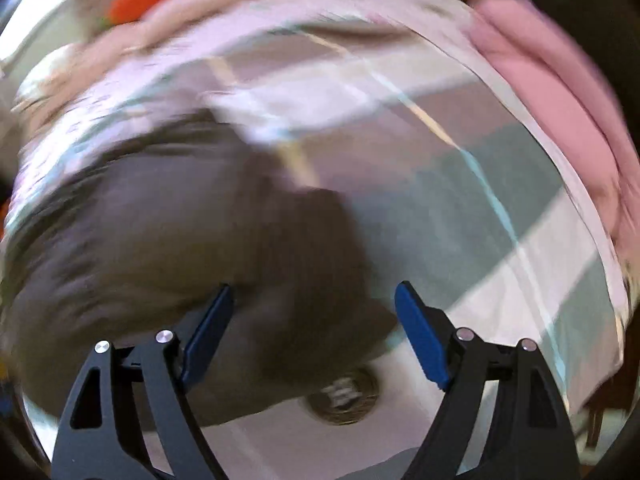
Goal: Fold large clothes
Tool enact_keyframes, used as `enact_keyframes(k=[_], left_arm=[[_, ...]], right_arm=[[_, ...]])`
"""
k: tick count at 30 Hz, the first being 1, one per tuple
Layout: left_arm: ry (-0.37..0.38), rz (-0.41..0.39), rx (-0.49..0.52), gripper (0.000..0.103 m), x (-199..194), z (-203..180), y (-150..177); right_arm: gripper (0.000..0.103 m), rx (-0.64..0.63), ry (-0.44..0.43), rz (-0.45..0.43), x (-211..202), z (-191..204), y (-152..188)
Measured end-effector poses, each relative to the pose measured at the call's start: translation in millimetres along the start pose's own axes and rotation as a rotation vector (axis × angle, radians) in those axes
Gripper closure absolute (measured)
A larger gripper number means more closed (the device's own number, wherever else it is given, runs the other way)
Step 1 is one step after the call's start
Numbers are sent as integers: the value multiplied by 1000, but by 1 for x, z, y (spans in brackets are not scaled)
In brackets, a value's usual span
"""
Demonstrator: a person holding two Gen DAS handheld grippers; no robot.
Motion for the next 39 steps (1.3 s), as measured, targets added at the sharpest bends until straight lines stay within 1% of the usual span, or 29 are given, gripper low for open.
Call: enact_keyframes(k=[1, 2, 5, 6, 7, 8, 9, 10, 11, 13, 15, 16, 18, 20, 22, 26, 29, 31, 33, 36, 39], left_arm=[[29, -10, 31, 2, -6, -17, 2], [42, -8, 48, 2, -5, -25, 1], [71, 19, 108, 2, 4, -66, 8], [69, 27, 137, 2, 9, -79, 11], [53, 35, 162, 2, 13, -89, 14], [26, 50, 198, 2, 20, -102, 19], [12, 63, 224, 2, 28, -111, 23], [-7, 75, 247, 2, 36, -119, 26], [-24, 80, 260, 2, 41, -123, 27], [-53, 88, 286, 2, 54, -128, 28], [-42, 100, 288, 2, 55, -129, 28], [-20, 101, 282, 2, 49, -128, 27], [34, 79, 273, 2, 27, -126, 27], [67, 32, 283, 2, -1, -124, 26], [77, -20, 302, 2, -36, -121, 30], [102, -63, 307, 2, -98, -118, 40], [127, -85, 291, 2, -147, -114, 50], [144, -101, 287, 2, -175, -113, 53], [164, -114, 297, 2, -204, -116, 58], [146, -148, 300, 2, -252, -117, 56], [151, -186, 293, 2, -296, -119, 56]], right_arm=[[20, -41, -28, -14, -3, 20, -3], [20, -93, -59, -21, -9, 48, -3], [20, -196, -126, -30, -8, 106, -4], [20, -216, -133, -23, -4, 117, -7], [20, -240, -136, 3, 3, 131, -9], [20, -256, -138, 49, 15, 143, -5], [20, -260, -135, 80, 25, 149, -1], [19, -270, -112, 119, 38, 153, 5], [15, -279, -92, 146, 49, 155, 10], [14, -285, -87, 197, 67, 155, 14], [14, -291, -97, 240, 78, 153, 13], [14, -290, -104, 259, 78, 152, 12], [14, -273, -108, 247, 65, 148, 7], [14, -275, -95, 175, 32, 142, 6], [13, -277, -98, 120, 0, 138, 8], [13, -259, -104, 41, -73, 126, 17], [10, -249, -81, 3, -119, 117, 20], [9, -243, -63, -42, -161, 115, 20], [7, -242, -53, -60, -193, 117, 18], [7, -263, -51, -71, -231, 125, 9], [7, -261, -37, -94, -271, 124, 1]])
Point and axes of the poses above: each gripper's, at about its wrist camera, not at the fingertips, and x roughly the way its jaws point, z to its left, y to its underside, the point moved 4 cm from there along x, roughly the way its jaws point, and after that the axes turned 7 degrees about -x, right-handed, at the moved point
